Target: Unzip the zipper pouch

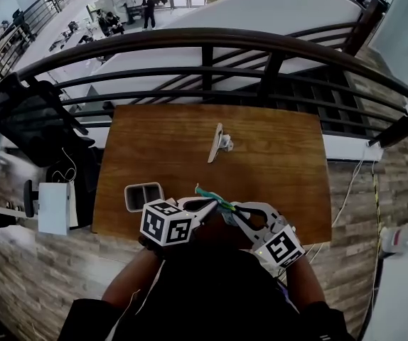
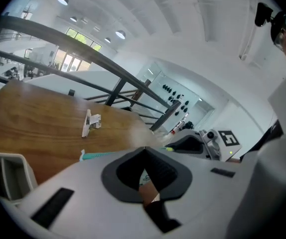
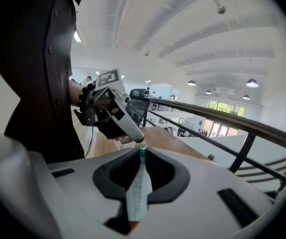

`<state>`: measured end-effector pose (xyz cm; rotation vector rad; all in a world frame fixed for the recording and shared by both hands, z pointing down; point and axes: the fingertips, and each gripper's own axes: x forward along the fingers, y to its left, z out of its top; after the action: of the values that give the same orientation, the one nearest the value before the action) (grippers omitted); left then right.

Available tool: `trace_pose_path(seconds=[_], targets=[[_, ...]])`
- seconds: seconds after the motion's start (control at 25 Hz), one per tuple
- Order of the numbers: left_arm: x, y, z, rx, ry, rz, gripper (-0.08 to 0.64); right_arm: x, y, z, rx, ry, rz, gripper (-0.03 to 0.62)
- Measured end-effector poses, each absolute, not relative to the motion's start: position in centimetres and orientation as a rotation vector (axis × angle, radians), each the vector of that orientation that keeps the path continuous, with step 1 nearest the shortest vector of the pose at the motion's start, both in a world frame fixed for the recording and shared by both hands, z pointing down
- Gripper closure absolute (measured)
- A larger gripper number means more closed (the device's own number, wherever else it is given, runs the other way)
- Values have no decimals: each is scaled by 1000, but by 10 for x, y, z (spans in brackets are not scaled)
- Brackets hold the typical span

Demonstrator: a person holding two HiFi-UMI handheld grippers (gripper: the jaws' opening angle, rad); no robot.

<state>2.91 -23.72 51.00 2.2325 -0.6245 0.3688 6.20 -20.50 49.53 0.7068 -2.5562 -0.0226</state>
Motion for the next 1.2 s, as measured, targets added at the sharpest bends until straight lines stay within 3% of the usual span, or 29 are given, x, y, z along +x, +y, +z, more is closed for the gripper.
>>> trace_pose_path(seconds=[1.2], targets=[[-52, -272, 521, 2209, -954, 417, 546, 73, -230, 491, 787, -2550, -58, 558]])
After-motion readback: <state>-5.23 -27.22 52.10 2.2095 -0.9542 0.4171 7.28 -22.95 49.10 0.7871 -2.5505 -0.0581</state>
